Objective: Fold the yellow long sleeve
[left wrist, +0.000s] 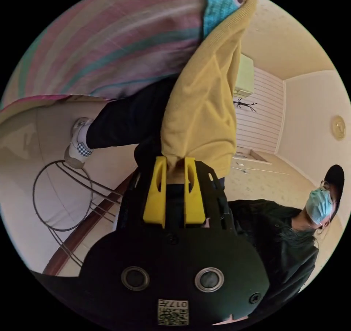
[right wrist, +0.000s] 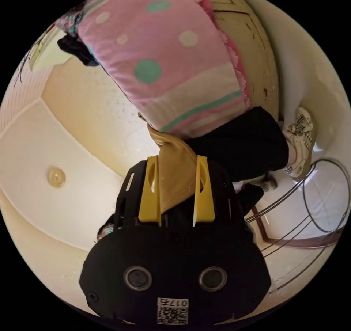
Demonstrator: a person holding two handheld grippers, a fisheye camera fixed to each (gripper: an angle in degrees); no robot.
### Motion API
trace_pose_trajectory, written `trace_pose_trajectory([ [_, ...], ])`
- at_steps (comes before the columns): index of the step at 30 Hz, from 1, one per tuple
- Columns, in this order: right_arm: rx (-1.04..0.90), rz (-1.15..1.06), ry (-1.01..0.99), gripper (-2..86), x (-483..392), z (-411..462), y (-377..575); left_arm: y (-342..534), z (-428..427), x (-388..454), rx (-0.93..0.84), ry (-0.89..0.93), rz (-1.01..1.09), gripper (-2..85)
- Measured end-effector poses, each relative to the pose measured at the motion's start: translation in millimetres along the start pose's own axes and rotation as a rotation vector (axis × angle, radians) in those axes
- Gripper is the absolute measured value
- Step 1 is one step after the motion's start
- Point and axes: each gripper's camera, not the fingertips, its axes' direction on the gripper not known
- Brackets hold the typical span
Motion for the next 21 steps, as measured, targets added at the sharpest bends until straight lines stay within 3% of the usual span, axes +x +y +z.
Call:
trace_pose_trajectory([
  [6,-0.059,0.081,0.156,15.5,20.2,-3.1,13.2,55.7,-72.0,39.9,0.173,0.085,0.066,4.7],
  [13,-0.110,0.105,0.023,14.7,46.2,13.8,20.3,103.1,-118.0,100.2,0.247,0.104,0.197,3.1],
  [18,-0.073,-0.149,-0.213,4.6,0.2,22.3,41.9,110.4,-123.2,128.6,0.227,0.126,0.274,2.0],
  [21,-0.073,-0.379,-0.226,3.3,-54.1,21.0,69.5,114.6,-128.3,147.8,0.228,0.093,0.331,1.4],
])
